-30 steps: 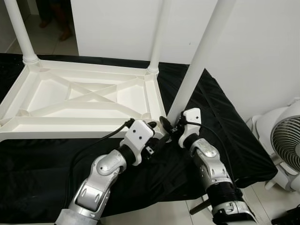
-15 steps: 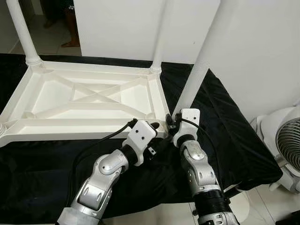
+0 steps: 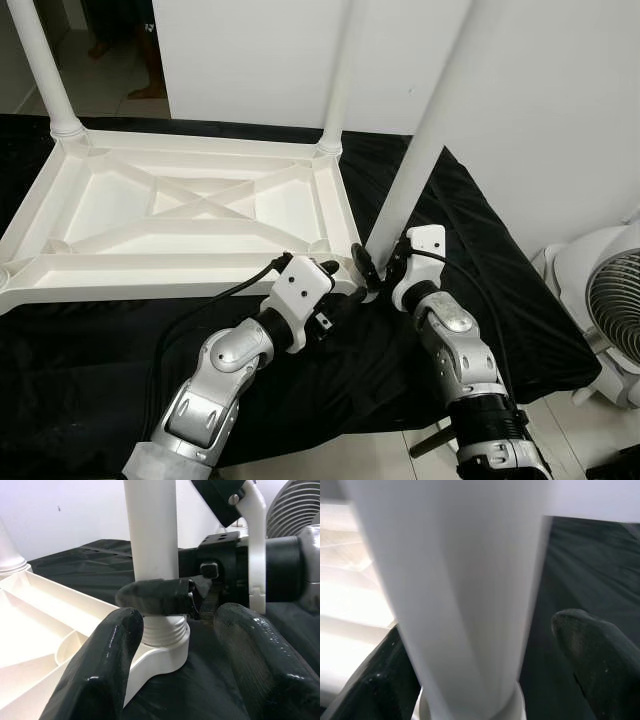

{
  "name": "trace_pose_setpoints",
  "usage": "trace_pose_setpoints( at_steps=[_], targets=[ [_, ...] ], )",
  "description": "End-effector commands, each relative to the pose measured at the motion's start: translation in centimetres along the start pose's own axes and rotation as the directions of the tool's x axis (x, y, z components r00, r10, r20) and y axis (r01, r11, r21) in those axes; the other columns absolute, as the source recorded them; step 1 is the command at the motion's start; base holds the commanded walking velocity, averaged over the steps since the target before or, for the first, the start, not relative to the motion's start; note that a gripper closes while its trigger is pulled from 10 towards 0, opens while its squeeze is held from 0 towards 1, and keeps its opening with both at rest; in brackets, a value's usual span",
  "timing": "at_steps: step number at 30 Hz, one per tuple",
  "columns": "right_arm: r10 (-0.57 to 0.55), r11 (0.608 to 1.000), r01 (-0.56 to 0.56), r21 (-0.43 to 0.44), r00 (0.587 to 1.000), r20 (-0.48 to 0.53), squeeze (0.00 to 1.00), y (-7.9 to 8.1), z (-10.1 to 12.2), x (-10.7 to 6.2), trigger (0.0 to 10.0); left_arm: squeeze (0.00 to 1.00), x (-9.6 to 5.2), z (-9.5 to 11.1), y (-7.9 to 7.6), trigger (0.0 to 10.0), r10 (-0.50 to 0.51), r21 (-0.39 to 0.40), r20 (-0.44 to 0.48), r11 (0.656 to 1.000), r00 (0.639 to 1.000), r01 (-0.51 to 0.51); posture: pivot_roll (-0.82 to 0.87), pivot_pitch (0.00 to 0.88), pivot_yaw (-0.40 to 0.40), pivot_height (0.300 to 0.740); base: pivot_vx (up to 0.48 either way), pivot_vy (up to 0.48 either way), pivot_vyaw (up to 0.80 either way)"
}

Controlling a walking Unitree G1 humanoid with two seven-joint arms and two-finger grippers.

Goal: Building children table

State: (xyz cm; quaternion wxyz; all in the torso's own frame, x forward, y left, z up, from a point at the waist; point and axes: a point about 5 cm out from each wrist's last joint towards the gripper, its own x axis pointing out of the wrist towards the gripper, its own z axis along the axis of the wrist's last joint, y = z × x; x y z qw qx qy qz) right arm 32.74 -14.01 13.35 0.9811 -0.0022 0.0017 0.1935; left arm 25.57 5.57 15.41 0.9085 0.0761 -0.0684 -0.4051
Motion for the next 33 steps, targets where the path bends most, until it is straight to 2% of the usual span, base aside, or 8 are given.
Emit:
trace_pose_setpoints(
  at_steps=[1,5,14,15,17,18,31,33],
  targets=[
    [0.039,0.999,-0.04,-0.028,0.999,-0.023,0.0,-1.6,-0.3,-0.3,10.0,0.0,0.2,0.0,0.0,10.0,0.01,-0.005,0.009,1.0,1.0,-0.01,0.13,0.0,-0.124,0.74,0.0,0.0,0.0],
    [0.237,0.957,-0.243,-0.161,0.97,-0.058,0.0,-2.4,-0.1,0.0,10.0,0.0,0.3,0.0,0.1,10.0,0.004,0.003,0.01,1.0,1.0,-0.004,0.13,0.0,-0.12,0.74,0.0,0.0,0.0],
    [0.406,0.89,-0.421,-0.176,0.907,-0.114,0.0,-1.4,-0.4,0.8,10.0,0.0,0.5,0.2,0.3,10.0,0.002,0.033,0.013,0.999,1.0,-0.002,0.15,0.0,-0.128,0.74,0.0,0.0,0.0],
    [0.446,0.871,-0.462,-0.165,0.886,-0.127,0.0,-1.1,-0.7,0.9,3.9,0.0,0.5,0.2,0.3,10.0,0.003,0.035,0.013,0.999,1.0,-0.003,0.16,0.0,-0.132,0.74,0.0,0.0,0.0],
    [0.472,0.858,-0.489,-0.155,0.871,-0.133,0.0,-1.0,-0.8,1.0,3.9,0.0,0.5,0.2,0.2,10.0,0.003,0.035,0.014,0.999,1.0,-0.004,0.16,0.0,-0.132,0.74,0.0,0.0,0.0],
    [0.495,0.848,-0.511,-0.139,0.858,-0.134,0.0,-0.8,-1.0,1.0,0.0,0.0,0.4,0.2,0.2,10.0,0.005,0.034,0.014,0.999,1.0,-0.005,0.17,0.0,-0.136,0.74,0.0,0.0,0.0],
    [0.517,0.842,-0.53,-0.102,0.846,-0.13,0.0,-0.7,-1.8,0.7,0.0,0.0,-0.1,0.0,0.1,10.0,0.009,0.029,0.007,1.0,1.0,-0.009,0.18,0.0,-0.137,0.74,0.0,0.0,0.0],
    [0.436,0.896,-0.441,-0.048,0.896,-0.087,0.0,-1.0,-2.1,0.4,10.0,0.0,-0.2,-0.3,-0.2,10.0,-0.003,0.021,-0.004,1.0,1.0,0.003,0.16,0.0,-0.135,0.74,0.0,0.0,0.0]
  ],
)
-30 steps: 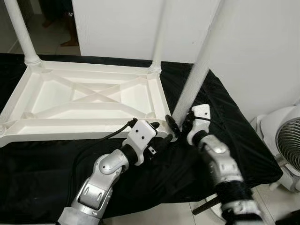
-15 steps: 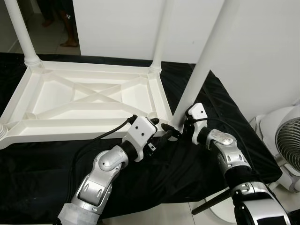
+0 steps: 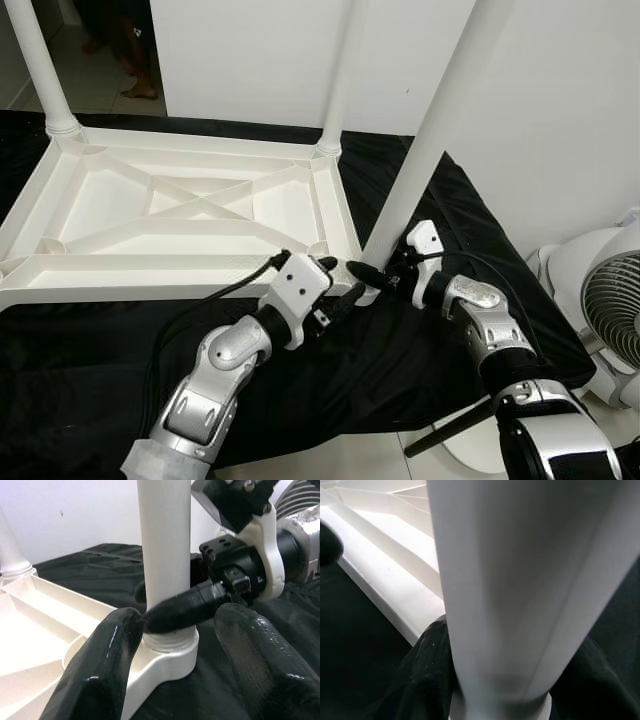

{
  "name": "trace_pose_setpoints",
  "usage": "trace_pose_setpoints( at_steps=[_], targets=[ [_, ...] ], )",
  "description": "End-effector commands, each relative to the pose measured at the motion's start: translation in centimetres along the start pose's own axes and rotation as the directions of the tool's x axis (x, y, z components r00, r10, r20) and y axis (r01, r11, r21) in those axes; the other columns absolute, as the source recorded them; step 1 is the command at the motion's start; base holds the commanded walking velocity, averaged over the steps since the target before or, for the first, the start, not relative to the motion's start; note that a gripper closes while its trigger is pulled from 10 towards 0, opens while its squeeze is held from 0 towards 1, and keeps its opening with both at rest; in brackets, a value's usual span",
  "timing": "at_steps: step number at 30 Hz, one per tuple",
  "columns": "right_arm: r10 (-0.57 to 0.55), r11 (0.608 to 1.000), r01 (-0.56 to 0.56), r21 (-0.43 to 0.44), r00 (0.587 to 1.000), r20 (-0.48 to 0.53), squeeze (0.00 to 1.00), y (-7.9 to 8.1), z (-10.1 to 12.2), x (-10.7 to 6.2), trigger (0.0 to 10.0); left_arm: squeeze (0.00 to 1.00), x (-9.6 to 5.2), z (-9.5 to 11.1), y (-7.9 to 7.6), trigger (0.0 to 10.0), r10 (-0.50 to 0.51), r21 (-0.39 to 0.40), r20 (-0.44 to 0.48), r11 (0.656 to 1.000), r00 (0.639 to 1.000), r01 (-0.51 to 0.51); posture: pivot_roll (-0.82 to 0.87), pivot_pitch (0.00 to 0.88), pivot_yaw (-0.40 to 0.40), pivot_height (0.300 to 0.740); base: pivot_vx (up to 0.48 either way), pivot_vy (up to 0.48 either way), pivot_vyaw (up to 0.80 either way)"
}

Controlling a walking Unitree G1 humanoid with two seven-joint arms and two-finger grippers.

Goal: Building children table

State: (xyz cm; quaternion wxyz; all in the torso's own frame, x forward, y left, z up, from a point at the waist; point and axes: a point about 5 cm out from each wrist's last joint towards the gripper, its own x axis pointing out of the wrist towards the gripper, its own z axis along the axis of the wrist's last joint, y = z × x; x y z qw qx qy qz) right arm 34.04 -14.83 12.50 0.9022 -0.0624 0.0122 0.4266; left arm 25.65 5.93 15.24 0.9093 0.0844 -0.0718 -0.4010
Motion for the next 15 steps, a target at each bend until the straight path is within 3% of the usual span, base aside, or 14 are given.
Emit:
trace_pose_setpoints(
  at_steps=[1,4,5,9,12,13,15],
  targets=[
    [-0.036,0.998,0.037,0.056,0.999,-0.021,0.0,0.6,-1.2,-0.3,10.0,0.0,0.0,-0.1,-0.5,10.0,-0.01,0.003,-0.002,1.0,1.0,0.01,0.16,0.0,-0.135,0.74,0.0,0.0,0.0],
    [-0.176,0.978,0.169,0.126,0.983,0.045,0.0,0.9,-1.2,-0.4,10.0,0.0,0.0,-0.3,-0.7,10.0,-0.02,-0.006,-0.011,1.0,1.0,0.02,0.15,0.0,-0.133,0.74,0.0,0.0,0.0],
    [-0.176,0.978,0.169,0.126,0.983,0.045,0.0,0.9,-1.2,-0.4,10.0,0.0,0.0,-0.3,-0.7,10.0,-0.02,-0.006,-0.011,1.0,1.0,0.02,0.15,0.0,-0.133,0.74,0.0,0.0,0.0],
    [-0.391,0.904,0.361,0.229,0.915,0.101,0.0,1.8,-0.7,-0.4,10.0,0.0,-0.1,-0.6,-1.1,10.0,-0.029,-0.021,-0.017,0.999,0.999,0.028,0.14,0.0,-0.129,0.74,0.0,0.0,0.0],
    [-0.424,0.886,0.386,0.257,0.899,0.111,0.0,2.0,-0.5,-0.4,10.0,0.0,-0.2,-0.6,-1.2,10.0,-0.03,-0.024,-0.018,0.999,0.999,0.03,0.14,0.0,-0.128,0.74,0.0,0.0,0.0],
    [-0.452,0.869,0.407,0.281,0.885,0.114,0.0,2.1,-0.4,-0.4,10.0,0.0,-0.2,-0.7,-1.2,10.0,-0.032,-0.028,-0.019,0.999,0.999,0.031,0.14,0.0,-0.128,0.74,0.0,0.0,0.0],
    [-0.561,0.787,0.48,0.387,0.819,0.124,0.0,2.9,0.1,-0.2,10.0,0.0,-0.4,-1.3,-1.3,10.0,-0.022,-0.068,-0.029,0.997,0.999,0.02,0.13,0.0,-0.123,0.74,0.0,0.0,0.0]
  ],
)
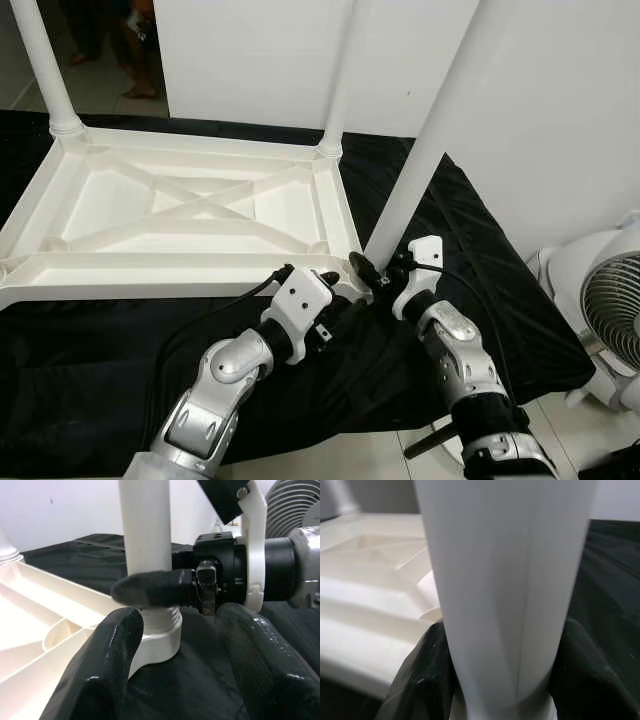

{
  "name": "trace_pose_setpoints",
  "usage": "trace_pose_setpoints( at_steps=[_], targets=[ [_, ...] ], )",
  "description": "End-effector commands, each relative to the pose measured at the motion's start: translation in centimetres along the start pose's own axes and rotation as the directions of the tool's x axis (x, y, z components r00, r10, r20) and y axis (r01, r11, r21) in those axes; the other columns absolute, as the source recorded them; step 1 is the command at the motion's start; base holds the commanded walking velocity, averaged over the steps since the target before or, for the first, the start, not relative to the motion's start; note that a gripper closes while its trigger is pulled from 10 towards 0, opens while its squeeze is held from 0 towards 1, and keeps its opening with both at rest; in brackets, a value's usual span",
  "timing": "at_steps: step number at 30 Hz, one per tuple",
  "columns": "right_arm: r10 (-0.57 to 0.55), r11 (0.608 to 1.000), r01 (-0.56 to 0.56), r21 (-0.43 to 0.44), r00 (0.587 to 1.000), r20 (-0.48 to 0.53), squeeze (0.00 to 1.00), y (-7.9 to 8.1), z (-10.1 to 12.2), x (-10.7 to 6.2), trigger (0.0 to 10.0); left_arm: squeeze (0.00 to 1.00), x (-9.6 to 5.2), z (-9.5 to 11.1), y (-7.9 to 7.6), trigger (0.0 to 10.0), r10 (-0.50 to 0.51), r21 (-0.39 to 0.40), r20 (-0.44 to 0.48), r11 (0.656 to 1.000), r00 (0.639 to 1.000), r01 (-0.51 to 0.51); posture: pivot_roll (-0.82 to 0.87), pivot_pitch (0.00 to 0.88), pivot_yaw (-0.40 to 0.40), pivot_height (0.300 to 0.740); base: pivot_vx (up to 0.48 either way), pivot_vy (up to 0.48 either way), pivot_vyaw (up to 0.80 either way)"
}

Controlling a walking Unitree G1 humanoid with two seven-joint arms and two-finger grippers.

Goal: Building children table

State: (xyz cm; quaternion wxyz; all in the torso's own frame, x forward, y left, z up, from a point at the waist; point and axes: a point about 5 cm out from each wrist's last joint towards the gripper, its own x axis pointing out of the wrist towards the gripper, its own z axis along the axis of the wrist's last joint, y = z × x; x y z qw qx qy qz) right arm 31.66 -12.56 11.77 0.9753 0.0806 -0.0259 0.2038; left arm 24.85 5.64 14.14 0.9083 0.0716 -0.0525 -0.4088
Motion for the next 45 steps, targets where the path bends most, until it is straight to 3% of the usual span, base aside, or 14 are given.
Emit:
trace_pose_setpoints(
  at_steps=[1,4,6,10,14,15,16,17,24,25,28,29,36,45],
  targets=[
    [-0.143,0.979,0.132,0.154,0.988,0.061,0.0,-0.1,0.8,-0.3,10.0,0.0,0.0,-0.7,-0.2,10.0,0.0,-0.045,-0.01,0.999,1.0,-0.001,0.13,0.0,-0.123,0.74,0.0,0.0,0.0],
    [-0.212,0.966,0.197,0.166,0.974,0.076,0.0,0.6,0.9,-0.5,10.0,0.0,-0.1,-1.2,-0.3,10.0,0.004,-0.052,-0.024,0.999,1.0,-0.005,0.12,0.0,-0.123,0.74,0.0,0.0,0.0],
    [-0.259,0.96,0.248,0.129,0.963,0.077,0.0,1.4,0.9,-0.7,10.0,0.0,-0.2,-1.4,-0.4,10.0,0.003,-0.053,-0.031,0.999,1.0,-0.004,0.12,0.0,-0.127,0.74,0.0,0.0,0.0],
    [-0.239,0.968,0.231,0.094,0.968,0.083,0.0,2.7,1.2,-0.7,10.0,0.0,-0.1,-1.4,-0.4,10.0,0.005,-0.049,-0.029,0.999,1.0,-0.007,0.12,0.0,-0.13,0.74,0.0,0.0,0.0],
    [-0.242,0.967,0.234,0.096,0.967,0.078,0.0,2.7,1.5,-0.7,10.0,0.0,-0.1,-1.3,-0.4,10.0,0.007,-0.045,-0.028,0.999,1.0,-0.008,0.12,0.0,-0.134,0.74,0.0,0.0,0.0],
    [-0.242,0.967,0.235,0.097,0.968,0.071,0.13,2.5,1.5,-0.7,10.0,0.0,0.0,-1.3,-0.3,10.0,0.008,-0.043,-0.027,0.999,1.0,-0.009,0.13,0.0,-0.136,0.74,0.0,0.0,0.0],
    [-0.242,0.967,0.235,0.097,0.968,0.071,0.13,2.5,1.5,-0.7,10.0,0.0,0.0,-1.3,-0.3,10.0,0.008,-0.043,-0.027,0.999,1.0,-0.009,0.13,0.0,-0.136,0.74,0.0,0.0,0.0],
    [-0.225,0.971,0.218,0.096,0.972,0.068,1.0,2.6,1.5,-0.7,10.0,0.0,0.0,-1.2,-0.3,10.0,0.009,-0.039,-0.026,0.999,1.0,-0.01,0.13,0.0,-0.137,0.74,0.0,0.0,0.0],
    [-0.164,0.984,0.159,0.084,0.984,0.068,1.0,2.8,1.8,-0.7,10.0,0.0,0.0,-1.1,-0.2,10.0,0.013,-0.032,-0.022,0.999,1.0,-0.014,0.13,0.0,-0.139,0.74,0.0,0.0,0.0],
    [-0.102,0.994,0.1,0.047,0.994,0.049,1.0,2.1,2.1,-0.9,10.0,0.0,0.0,-1.0,0.0,10.0,0.016,-0.025,-0.017,1.0,1.0,-0.017,0.14,0.0,-0.14,0.74,0.0,0.0,0.0],
    [-0.085,0.996,0.083,0.036,0.996,0.039,1.0,1.6,2.2,-0.9,10.0,0.0,0.0,-1.0,0.1,10.0,0.017,-0.022,-0.016,1.0,1.0,-0.018,0.14,0.0,-0.14,0.74,0.0,0.0,0.0],
    [-0.061,0.998,0.061,0.011,0.998,0.024,0.0,1.1,2.2,-0.9,10.0,0.0,0.0,-1.0,0.2,10.0,0.018,-0.019,-0.015,1.0,1.0,-0.019,0.13,0.0,-0.137,0.74,0.0,0.0,0.0],
    [0.169,0.975,-0.177,-0.136,0.984,-0.062,0.0,-1.9,2.6,-0.3,10.0,0.0,0.1,-0.8,0.2,10.0,0.01,-0.009,-0.013,1.0,1.0,-0.01,0.13,0.0,-0.128,0.74,0.0,0.0,0.0],
    [0.272,0.933,-0.296,-0.205,0.953,-0.134,0.0,-2.6,2.4,1.4,10.0,0.0,0.3,-0.6,0.4,10.0,0.007,0.011,-0.01,1.0,1.0,-0.007,0.15,0.0,-0.132,0.74,0.0,0.0,0.0]
  ],
)
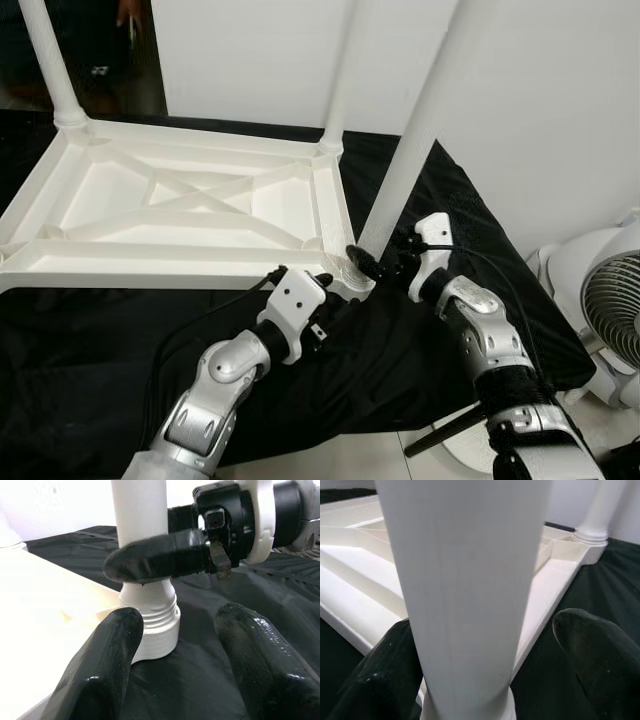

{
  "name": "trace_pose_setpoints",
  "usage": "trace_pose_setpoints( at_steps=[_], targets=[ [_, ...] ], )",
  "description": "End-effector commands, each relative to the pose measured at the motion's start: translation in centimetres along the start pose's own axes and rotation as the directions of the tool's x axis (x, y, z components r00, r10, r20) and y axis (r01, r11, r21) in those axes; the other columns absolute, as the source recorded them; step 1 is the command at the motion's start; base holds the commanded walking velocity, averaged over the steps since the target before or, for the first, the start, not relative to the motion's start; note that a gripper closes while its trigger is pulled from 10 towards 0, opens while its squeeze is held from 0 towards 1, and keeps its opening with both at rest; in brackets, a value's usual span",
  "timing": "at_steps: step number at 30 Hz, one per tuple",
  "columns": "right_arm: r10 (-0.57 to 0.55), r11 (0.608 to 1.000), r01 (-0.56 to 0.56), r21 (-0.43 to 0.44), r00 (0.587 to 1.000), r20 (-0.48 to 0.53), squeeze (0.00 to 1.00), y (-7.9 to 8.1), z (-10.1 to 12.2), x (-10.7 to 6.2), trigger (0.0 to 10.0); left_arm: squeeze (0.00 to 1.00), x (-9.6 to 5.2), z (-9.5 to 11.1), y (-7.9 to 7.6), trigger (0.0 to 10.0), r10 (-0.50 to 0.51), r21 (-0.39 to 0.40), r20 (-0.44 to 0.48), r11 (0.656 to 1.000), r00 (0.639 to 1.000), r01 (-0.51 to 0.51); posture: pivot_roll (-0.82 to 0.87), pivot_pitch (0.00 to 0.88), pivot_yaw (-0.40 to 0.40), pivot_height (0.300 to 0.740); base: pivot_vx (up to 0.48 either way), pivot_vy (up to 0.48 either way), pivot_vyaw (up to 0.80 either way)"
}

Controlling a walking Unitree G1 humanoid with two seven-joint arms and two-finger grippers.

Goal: Building children table

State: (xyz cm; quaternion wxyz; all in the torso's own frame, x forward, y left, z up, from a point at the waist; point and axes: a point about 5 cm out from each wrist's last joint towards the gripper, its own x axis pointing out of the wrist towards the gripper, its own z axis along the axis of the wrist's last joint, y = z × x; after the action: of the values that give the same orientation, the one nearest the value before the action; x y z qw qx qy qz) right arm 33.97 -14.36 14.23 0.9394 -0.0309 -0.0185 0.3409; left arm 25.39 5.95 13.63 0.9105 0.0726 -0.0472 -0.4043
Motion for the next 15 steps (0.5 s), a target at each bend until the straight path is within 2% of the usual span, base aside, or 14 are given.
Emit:
trace_pose_setpoints(
  at_steps=[1,5,6,7,8,9,15],
  targets=[
    [0.039,0.999,-0.039,-0.022,0.999,-0.038,0.0,-0.1,-0.5,0.3,10.0,0.0,0.1,0.0,-0.1,10.0,0.001,0.018,0.0,1.0,1.0,-0.001,0.16,0.0,-0.135,0.74,0.0,0.0,0.0],
    [0.106,0.994,-0.108,-0.027,0.993,-0.06,0.0,0.4,-0.6,1.3,10.0,0.0,0.0,0.0,-0.1,10.0,0.005,0.031,-0.006,1.0,1.0,-0.005,0.18,0.0,-0.14,0.74,0.0,0.0,0.0],
    [0.127,0.991,-0.129,-0.026,0.99,-0.068,0.0,0.6,-0.7,1.7,9.6,0.0,-0.1,0.0,0.0,10.0,0.008,0.035,-0.008,0.999,1.0,-0.008,0.18,0.0,-0.141,0.74,0.0,0.0,0.0],
    [0.156,0.987,-0.159,-0.029,0.985,-0.079,0.0,0.8,-0.9,1.9,3.2,0.0,-0.1,0.0,0.1,10.0,0.013,0.038,-0.009,0.999,1.0,-0.012,0.19,0.0,-0.143,0.74,0.0,0.0,0.0],
    [0.156,0.987,-0.159,-0.029,0.985,-0.079,0.0,0.8,-0.9,1.9,3.2,0.0,-0.1,0.0,0.1,10.0,0.013,0.038,-0.009,0.999,1.0,-0.012,0.19,0.0,-0.143,0.74,0.0,0.0,0.0],
    [0.174,0.984,-0.178,-0.031,0.981,-0.086,0.0,0.9,-1.0,2.0,0.0,0.0,-0.1,0.0,0.1,10.0,0.016,0.04,-0.01,0.999,1.0,-0.015,0.19,0.0,-0.143,0.74,0.0,0.0,0.0],
    [0.211,0.976,-0.215,-0.027,0.972,-0.103,0.0,1.1,-1.5,2.3,0.0,0.0,-0.2,0.1,0.1,10.0,0.019,0.046,-0.01,0.999,1.0,-0.019,0.2,0.0,-0.146,0.74,0.0,0.0,0.0]
  ],
)
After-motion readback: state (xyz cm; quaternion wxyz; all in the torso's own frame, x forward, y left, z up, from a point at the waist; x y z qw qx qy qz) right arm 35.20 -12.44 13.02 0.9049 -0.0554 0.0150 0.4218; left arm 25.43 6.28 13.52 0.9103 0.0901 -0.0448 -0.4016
